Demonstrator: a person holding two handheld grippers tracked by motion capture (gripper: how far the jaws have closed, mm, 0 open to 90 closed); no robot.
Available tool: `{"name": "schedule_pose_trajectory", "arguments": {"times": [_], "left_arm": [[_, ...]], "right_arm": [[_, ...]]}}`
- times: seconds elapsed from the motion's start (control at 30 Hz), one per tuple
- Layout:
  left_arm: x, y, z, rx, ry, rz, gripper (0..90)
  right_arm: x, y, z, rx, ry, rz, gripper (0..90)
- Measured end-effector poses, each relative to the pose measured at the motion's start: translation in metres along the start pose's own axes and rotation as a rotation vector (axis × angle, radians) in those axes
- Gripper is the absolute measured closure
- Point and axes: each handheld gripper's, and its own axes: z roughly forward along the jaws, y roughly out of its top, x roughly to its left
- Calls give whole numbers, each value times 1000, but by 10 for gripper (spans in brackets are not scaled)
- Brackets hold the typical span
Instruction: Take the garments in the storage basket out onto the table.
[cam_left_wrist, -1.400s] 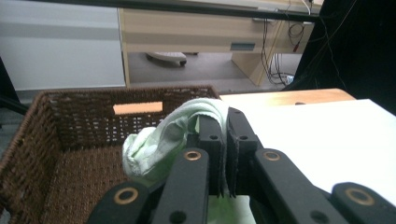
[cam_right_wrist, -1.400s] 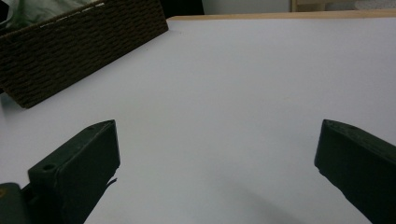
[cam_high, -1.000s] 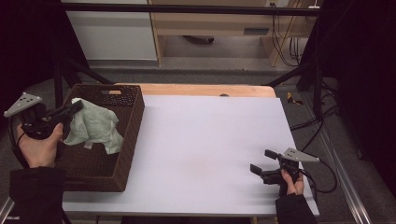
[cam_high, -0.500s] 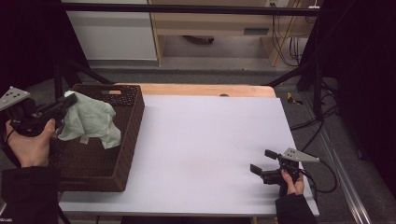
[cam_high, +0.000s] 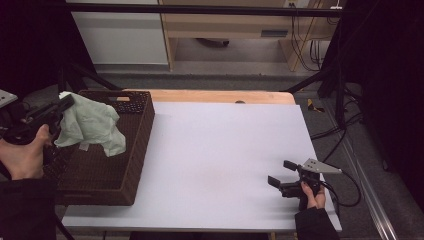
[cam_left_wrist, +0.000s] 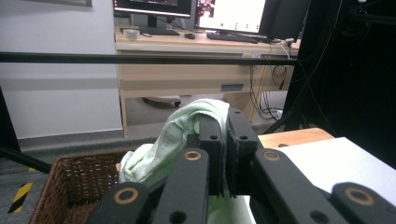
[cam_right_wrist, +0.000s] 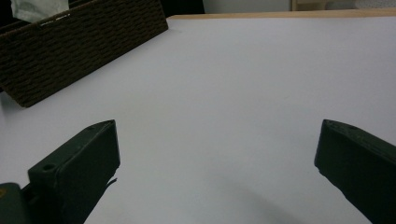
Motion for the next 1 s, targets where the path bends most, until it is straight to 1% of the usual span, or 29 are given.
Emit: {"name": "schedule_pose_trajectory", "arguments": {"times": [0.33,0.43,0.63,0.8,0.87,0.9,1.0], "left_arm": [[-8,11,-7,-40,-31,-2,861],[-12,14,-8,-45,-41,8,862],[-21,18,-8,-57,-64,22,861],[-27,21,-8,-71,-86,24,862],[-28,21,-8,-71,-91,25,862],[-32,21,-6,-75,-101,26,862],[-35,22,-5,-76,-110,27,862]], "right_arm": [[0,0,0,0,1,0,7],[0,0,0,0,1,0,7],[0,0,0,-1,1,0,7],[0,0,0,-3,1,-4,7],[0,0,0,-4,1,-5,7],[0,0,0,-4,1,-4,7],[0,0,0,-4,1,-4,7]]}}
